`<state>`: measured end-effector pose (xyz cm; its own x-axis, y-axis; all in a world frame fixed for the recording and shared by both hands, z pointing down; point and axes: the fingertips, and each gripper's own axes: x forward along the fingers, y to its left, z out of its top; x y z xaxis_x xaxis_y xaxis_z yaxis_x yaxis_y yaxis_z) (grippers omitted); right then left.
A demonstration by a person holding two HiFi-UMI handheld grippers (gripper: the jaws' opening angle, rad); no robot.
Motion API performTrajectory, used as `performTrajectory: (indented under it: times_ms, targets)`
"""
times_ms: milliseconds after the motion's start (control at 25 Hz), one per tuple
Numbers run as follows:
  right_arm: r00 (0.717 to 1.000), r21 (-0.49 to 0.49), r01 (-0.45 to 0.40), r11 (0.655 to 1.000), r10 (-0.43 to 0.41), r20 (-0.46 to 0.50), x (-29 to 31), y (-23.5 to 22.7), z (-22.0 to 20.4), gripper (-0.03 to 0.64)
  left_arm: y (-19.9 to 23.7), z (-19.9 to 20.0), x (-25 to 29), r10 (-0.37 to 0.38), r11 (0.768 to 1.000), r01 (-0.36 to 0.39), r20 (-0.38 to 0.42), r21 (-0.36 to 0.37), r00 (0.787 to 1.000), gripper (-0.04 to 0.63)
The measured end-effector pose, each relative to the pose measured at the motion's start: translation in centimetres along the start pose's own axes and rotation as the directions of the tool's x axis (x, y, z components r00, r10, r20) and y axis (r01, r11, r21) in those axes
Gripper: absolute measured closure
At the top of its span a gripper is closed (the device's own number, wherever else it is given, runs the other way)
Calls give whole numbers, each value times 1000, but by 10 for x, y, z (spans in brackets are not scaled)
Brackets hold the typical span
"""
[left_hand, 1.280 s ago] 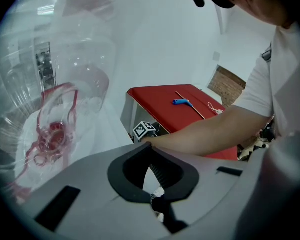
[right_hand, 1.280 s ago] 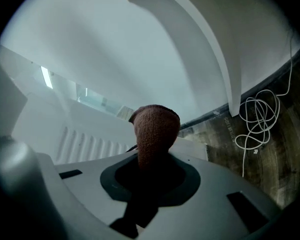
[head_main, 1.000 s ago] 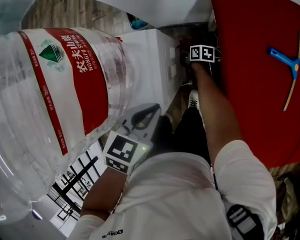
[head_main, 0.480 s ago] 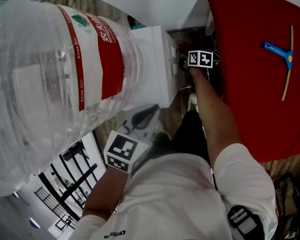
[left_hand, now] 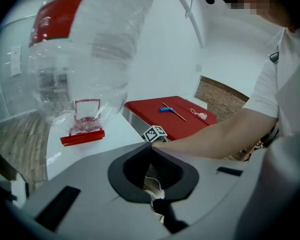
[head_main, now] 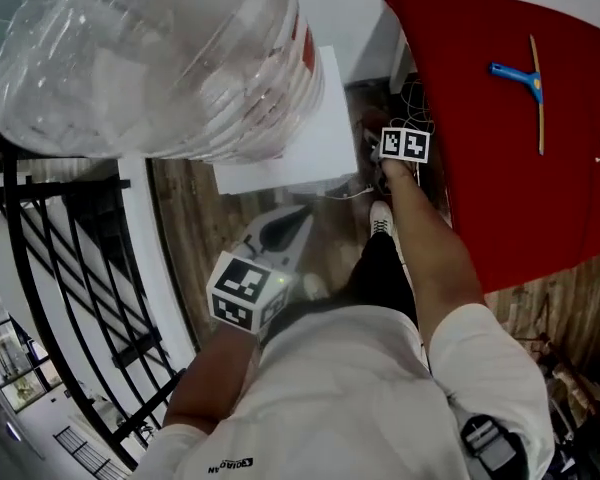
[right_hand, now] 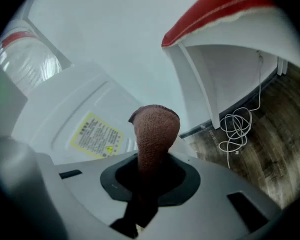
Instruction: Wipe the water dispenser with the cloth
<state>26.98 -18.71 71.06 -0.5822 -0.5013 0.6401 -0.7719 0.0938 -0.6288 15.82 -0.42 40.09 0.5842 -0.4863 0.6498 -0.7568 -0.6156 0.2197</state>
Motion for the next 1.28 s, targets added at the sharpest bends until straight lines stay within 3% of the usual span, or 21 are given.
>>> performTrajectory:
  times_ms: [320,480,560,760,1040,1280]
  targets:
    - [987,-8,40,999,-38,156,-95,44,-42,558,6,-61,-78,-43,999,44,51,-5,998,606]
    - [966,-90,61,994,-37,254,-151,86,-63,558,19,-88,-112,-55,998,58,101,-29,993,606]
    - [956,-144,50,988,-6,295,-176,119,-80,558,25,-103,-128,-58,997,64,119,-51,991,606]
    - [915,-206,-97,974,169,365,-244,232,-119,558,29,-125,-155,-64,993,78,154,-89,986,606]
    - [869,-363,-260,895,381,316,-318,379,-161,558,10,-117,-189,-62,988,95,248,-125,967,606]
    - [895,-551,-208,808,385,226,-345,415,-180,558,-7,-112,-200,-39,988,79,285,-131,958,606]
